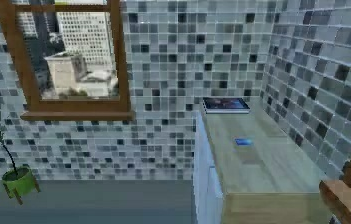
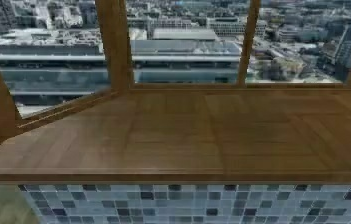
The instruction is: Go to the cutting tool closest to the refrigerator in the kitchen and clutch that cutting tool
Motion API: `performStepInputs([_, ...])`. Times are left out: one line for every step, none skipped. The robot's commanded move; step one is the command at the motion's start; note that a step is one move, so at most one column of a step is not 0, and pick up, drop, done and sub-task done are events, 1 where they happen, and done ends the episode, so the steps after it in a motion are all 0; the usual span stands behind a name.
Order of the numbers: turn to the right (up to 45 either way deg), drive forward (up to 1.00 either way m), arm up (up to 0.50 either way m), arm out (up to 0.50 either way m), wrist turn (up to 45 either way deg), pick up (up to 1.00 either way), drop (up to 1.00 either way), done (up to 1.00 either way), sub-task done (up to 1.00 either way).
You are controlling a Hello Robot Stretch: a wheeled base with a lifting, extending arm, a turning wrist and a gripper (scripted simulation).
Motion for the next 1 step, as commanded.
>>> performStepInputs([45.0,0.00,0.00,0.00,0.0,0.00,0.00,0.00,0.00])
